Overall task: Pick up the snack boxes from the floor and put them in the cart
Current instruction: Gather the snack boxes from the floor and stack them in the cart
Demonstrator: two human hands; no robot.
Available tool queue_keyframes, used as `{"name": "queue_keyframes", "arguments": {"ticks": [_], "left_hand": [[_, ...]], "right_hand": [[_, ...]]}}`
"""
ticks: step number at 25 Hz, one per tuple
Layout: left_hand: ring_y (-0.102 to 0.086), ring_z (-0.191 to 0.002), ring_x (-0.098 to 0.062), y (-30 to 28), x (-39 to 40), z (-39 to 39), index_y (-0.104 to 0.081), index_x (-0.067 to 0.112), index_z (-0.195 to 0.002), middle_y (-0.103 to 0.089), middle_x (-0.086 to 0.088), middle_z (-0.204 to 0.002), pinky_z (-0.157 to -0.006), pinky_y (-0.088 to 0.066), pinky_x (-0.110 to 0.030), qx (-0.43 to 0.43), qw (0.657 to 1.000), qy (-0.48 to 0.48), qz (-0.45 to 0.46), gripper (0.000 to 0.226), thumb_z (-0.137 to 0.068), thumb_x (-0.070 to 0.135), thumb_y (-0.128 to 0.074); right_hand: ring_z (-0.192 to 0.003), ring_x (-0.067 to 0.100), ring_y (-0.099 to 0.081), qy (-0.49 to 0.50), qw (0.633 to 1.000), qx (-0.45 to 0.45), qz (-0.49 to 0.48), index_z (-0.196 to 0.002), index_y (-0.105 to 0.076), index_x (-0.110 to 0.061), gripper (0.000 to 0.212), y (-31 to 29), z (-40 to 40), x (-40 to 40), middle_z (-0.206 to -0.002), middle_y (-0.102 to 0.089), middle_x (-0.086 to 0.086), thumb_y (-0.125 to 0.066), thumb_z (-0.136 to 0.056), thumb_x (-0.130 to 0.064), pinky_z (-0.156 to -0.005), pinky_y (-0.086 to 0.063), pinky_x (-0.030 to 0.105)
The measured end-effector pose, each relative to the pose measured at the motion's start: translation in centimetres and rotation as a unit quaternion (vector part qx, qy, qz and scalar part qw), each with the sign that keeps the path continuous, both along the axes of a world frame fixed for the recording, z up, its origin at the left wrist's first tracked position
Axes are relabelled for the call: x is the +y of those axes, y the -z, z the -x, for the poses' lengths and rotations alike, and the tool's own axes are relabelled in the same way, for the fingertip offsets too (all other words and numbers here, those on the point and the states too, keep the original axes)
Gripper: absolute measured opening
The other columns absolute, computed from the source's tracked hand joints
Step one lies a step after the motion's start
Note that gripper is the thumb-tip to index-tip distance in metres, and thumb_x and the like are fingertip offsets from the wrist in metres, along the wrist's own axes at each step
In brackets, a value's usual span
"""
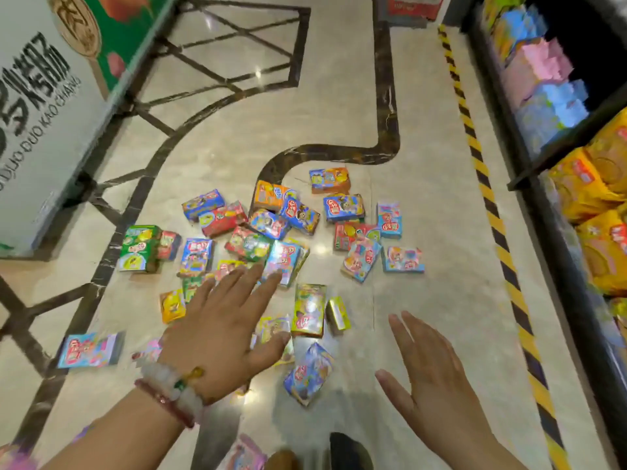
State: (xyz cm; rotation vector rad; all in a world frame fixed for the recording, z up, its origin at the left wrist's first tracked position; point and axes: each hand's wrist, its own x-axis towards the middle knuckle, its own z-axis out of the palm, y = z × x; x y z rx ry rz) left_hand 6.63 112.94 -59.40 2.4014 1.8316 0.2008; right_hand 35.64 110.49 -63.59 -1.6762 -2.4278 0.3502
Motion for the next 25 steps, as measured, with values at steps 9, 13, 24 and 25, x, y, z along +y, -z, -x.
{"name": "queue_keyframes", "arguments": {"ticks": [9,13,24,25], "left_hand": [[-0.044,-0.127,-0.029,35.9,6.4,-2.0,-0.040,0.013,-0.139,-0.049,-0.011,-0.137,-0.101,-0.033,-0.032,-0.195,0.942,-0.155,0.225,0.097,-0.063,0.073,-0.033],[-0.039,-0.133,-0.027,41.9,9.2,-3.4,-0.022,0.006,-0.147,-0.037,-0.012,-0.148,-0.099,-0.031,-0.023,-0.275,0.844,-0.291,0.357,0.095,-0.080,0.059,-0.063],[-0.064,-0.085,-0.023,43.0,9.2,-4.5,-0.051,0.016,-0.117,-0.068,-0.006,-0.096,-0.073,-0.051,-0.027,-0.368,0.792,-0.379,0.308,0.060,-0.067,0.026,-0.084],[-0.062,-0.076,-0.018,41.9,8.8,-4.1,-0.048,0.016,-0.114,-0.067,-0.004,-0.090,-0.064,-0.051,-0.022,-0.397,0.775,-0.391,0.297,0.055,-0.071,0.015,-0.082]], "right_hand": [[-0.122,0.006,-0.051,0.081,0.952,0.155,0.249,-0.139,-0.037,-0.029,0.081,34.6,2.4,5.3,-0.137,-0.051,-0.016,-0.061,-0.066,-0.056,-0.100,-0.040,0.021],[-0.103,-0.009,-0.055,0.148,0.913,0.266,0.273,-0.129,-0.042,-0.032,0.083,40.1,2.9,8.1,-0.118,-0.057,-0.024,-0.073,-0.055,-0.053,-0.088,-0.042,0.010],[-0.059,-0.013,-0.052,0.346,0.840,0.363,0.207,-0.101,-0.051,-0.020,0.018,37.6,1.9,10.6,-0.080,-0.058,-0.009,-0.063,-0.089,-0.016,-0.055,-0.040,0.006],[-0.060,-0.012,-0.054,0.359,0.830,0.375,0.203,-0.099,-0.052,-0.023,0.014,36.4,1.6,10.4,-0.081,-0.059,-0.009,-0.061,-0.090,-0.019,-0.057,-0.040,0.006]]}}
